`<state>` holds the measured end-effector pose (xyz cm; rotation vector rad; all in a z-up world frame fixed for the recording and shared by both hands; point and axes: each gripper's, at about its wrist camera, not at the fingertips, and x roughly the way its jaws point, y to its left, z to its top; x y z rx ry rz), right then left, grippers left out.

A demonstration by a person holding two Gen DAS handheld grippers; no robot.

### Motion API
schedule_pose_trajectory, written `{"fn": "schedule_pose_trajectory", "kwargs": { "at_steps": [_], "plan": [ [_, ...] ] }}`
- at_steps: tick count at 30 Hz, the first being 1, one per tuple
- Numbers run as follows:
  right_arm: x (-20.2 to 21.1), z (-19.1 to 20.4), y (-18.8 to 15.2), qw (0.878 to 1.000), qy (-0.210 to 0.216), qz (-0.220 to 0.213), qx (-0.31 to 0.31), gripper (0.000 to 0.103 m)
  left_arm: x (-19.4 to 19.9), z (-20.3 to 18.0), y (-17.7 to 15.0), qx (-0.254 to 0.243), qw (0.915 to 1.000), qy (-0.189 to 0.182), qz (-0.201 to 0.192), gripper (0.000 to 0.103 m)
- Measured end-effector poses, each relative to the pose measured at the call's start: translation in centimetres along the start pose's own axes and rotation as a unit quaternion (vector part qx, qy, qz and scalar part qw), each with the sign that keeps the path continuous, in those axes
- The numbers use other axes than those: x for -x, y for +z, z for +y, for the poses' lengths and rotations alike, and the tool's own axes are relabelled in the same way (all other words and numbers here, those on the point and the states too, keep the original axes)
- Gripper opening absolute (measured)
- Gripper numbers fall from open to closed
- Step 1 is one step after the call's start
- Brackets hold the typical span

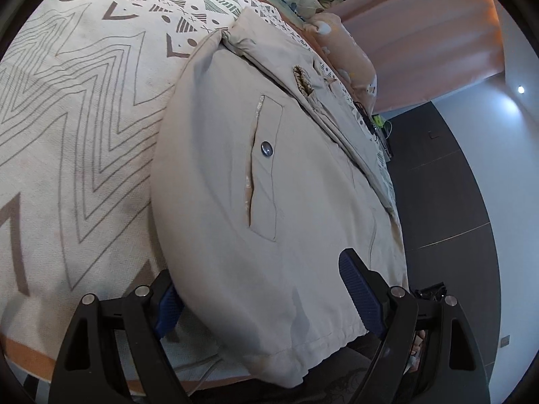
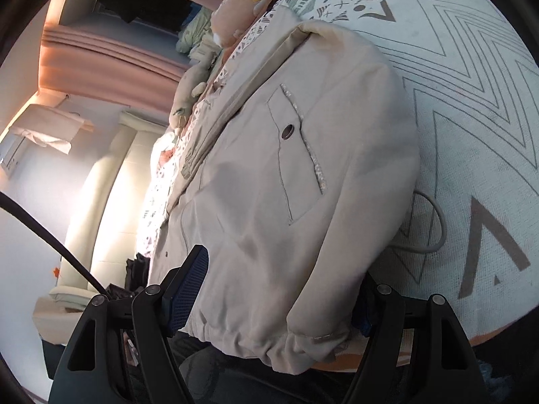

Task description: Fold large clothes

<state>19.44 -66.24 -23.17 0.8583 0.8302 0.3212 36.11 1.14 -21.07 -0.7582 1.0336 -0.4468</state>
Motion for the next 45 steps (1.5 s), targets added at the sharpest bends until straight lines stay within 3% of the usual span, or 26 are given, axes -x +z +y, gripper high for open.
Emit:
{"fn": "schedule_pose_trajectory", "kwargs": {
  "at_steps": [9,11,13,16,19,23,29,45],
  "plan": [
    [-1.5,2.2,2.1,0.998,-0.047,-0.027,0.016,0.072,-1.3,-1.3,1.2,-0.029,0.9993,0.025,0.003,0.057],
    [-1.3,2.8,1.8,0.997,-0.065,-0.031,0.029,0.06,-1.2,-1.0,1.0,-0.022,0.9994,0.027,0.001,0.049],
    [-0.9,3.3,1.3,0.996,-0.08,-0.034,0.035,0.041,-1.0,-0.7,0.7,-0.019,0.9995,0.026,0.002,0.045],
    [0.2,3.2,0.6,0.997,-0.059,-0.037,0.02,0.023,-0.4,-0.7,0.5,-0.023,0.9995,0.021,0.004,0.035],
    [0.9,3.3,0.3,0.998,-0.037,-0.043,0.019,0.014,0.5,-0.8,0.7,-0.014,0.9997,-0.018,-0.004,0.033],
    [1.5,4.7,1.1,0.997,0.002,-0.064,0.031,0.011,1.6,-1.9,1.6,-0.016,0.9984,-0.05,-0.019,0.029],
    [1.9,8.2,3.0,0.994,0.027,-0.081,0.068,0.009,2.8,-4.7,3.7,-0.036,0.995,-0.081,-0.048,0.022],
    [0.1,12.0,11.3,0.982,0.068,-0.108,0.136,0.009,3.9,-9.4,11.8,-0.062,0.9887,-0.091,-0.102,0.019]
  ]
}}
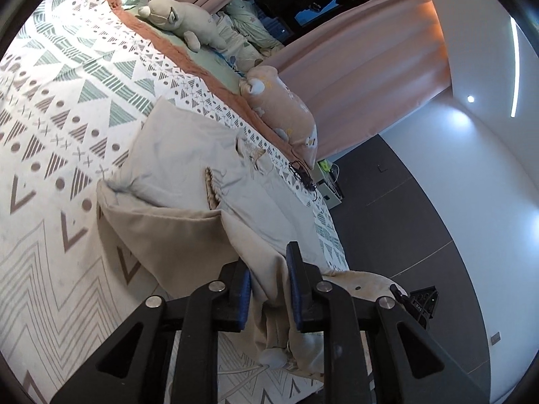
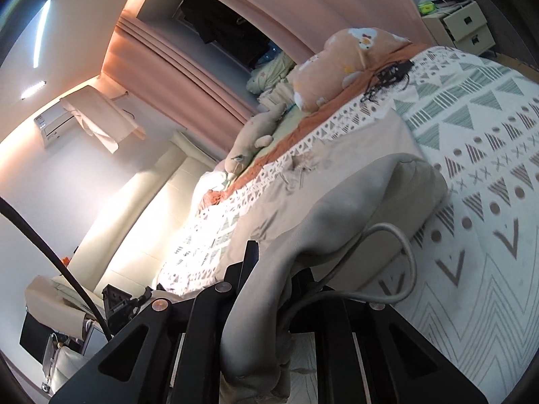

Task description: Fold large clothes

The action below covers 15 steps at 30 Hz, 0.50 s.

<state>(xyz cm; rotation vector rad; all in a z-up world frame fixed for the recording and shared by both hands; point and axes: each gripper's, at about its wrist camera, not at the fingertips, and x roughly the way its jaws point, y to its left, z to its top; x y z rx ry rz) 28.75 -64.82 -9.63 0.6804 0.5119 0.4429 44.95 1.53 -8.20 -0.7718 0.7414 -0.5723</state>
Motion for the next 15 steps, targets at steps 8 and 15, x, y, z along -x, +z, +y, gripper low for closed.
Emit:
{"fn": "schedule_pose_trajectory", "kwargs": {
  "at_steps": [8,15],
  "plan": [
    [-2.8,0.5,4.2,1.0,0.006,-0.015,0.008,0.007,-2.1,-1.6,5.0,-0.012,0.9998,0.014,-0.011,0.014],
    [-5.4,1.0,9.2,0.999,-0.002,-0.031,0.023,0.007,-3.9,-3.3,9.7,-0.027,0.9987,0.031,-0.03,0.014]
  ]
}}
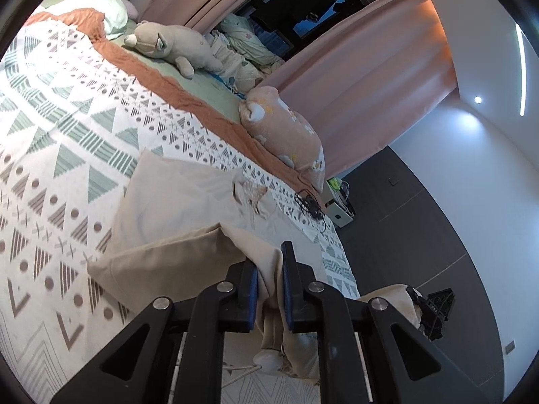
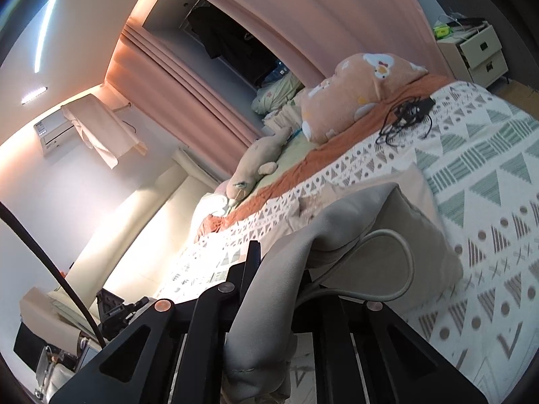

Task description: Fold large clothes

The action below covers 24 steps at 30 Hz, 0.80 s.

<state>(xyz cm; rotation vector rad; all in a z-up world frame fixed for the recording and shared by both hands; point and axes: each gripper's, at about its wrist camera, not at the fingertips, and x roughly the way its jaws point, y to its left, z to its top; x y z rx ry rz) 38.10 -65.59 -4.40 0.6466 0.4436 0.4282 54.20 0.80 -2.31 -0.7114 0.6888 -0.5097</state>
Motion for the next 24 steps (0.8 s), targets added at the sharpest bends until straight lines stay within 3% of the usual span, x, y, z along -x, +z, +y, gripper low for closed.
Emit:
{"fn": "schedule_pose_trajectory", "kwargs": {
  "at_steps": [14,20,24],
  "plan": [
    [-9.7,-1.0,7.0,0.998,-0.052,-0.016,0.023,0.007,-7.7,1.5,8.7,-0.009,0.9956,0.085,-0.039,0.014],
    [-15.7,-2.9,7.7,0.996,-0.086,-0.001,0.014,0.007,-13.1,5.2,10.8,0.003,0.9914,0.128,-0.029,0.014],
    [-19.4,-4.6,7.5,0.994,-0.112,0.015,0.002,0.007,-16.8,7.7,11.4,0.007,0.9863,0.165,0.002,0.014]
  ]
}}
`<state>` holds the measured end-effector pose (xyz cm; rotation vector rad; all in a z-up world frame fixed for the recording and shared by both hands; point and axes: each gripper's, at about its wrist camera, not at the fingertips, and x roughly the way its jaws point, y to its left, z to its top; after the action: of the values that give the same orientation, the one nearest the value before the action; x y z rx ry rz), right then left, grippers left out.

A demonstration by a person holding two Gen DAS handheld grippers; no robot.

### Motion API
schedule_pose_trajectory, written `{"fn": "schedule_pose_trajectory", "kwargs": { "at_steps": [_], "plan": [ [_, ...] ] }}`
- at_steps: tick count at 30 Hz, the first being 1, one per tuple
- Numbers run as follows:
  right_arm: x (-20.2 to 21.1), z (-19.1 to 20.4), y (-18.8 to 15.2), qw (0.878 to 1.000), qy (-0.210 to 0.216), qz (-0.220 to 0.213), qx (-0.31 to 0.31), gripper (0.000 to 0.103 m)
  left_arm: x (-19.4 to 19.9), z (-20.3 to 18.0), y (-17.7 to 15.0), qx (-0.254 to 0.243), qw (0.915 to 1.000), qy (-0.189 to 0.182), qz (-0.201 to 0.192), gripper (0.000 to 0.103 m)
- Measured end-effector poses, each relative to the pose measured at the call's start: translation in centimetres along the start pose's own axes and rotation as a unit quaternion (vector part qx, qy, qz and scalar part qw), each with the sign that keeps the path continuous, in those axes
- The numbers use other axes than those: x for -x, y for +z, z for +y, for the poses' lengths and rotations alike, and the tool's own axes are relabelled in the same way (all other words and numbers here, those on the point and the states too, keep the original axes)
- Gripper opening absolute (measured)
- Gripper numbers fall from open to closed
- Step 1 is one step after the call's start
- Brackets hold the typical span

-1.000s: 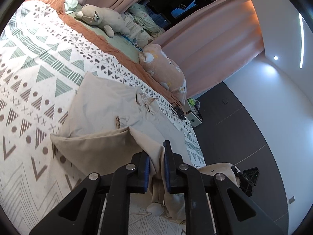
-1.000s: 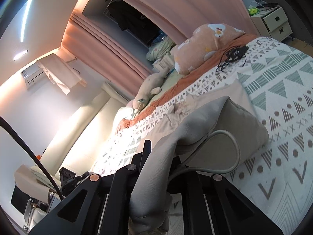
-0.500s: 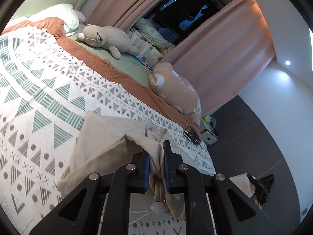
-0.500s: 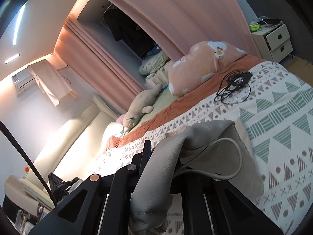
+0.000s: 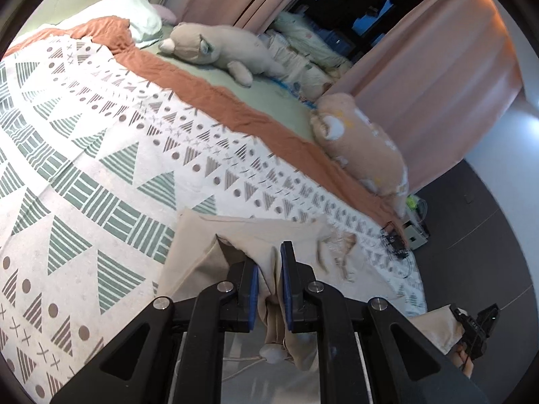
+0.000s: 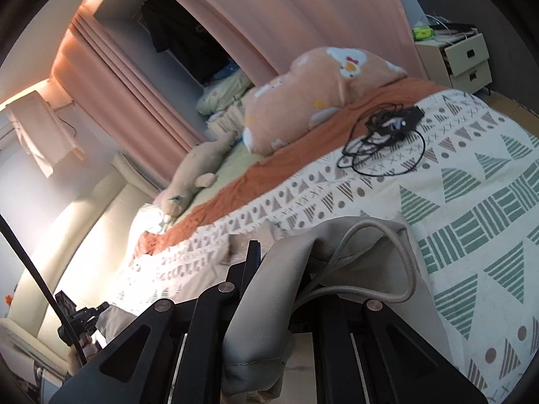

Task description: Fold large clothes

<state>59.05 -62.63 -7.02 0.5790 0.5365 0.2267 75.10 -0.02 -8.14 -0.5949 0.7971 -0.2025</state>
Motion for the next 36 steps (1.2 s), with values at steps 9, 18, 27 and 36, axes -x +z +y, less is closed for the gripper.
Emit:
{"fn": "schedule_pose_trajectory", "kwargs": {
  "at_steps": [9,18,27,36],
  "plan": [
    [-6.0,-2.1,-0.3,0.997,-0.07,0.024,-0.005,0.013,-7.1,2.9,-0.9,0.019,0.9973,0.053,0.047,0.103],
    [-5.0,0.0,0.3,0.996,-0.084,0.017,0.031,0.103,-5.3,2.8,-1.6,0.001,0.9957,0.084,0.039,0.103],
    [-3.5,4.7,-1.3,0.987,-0.101,0.073,0.105,0.103,-0.4,3.3,-3.8,-0.041,0.9929,0.099,0.05,0.103],
    [-8.6,11.3,-4.4,0.961,-0.108,0.179,0.182,0.07,1.0,5.7,-7.9,-0.053,0.9885,0.119,0.078,0.099]
  ]
}}
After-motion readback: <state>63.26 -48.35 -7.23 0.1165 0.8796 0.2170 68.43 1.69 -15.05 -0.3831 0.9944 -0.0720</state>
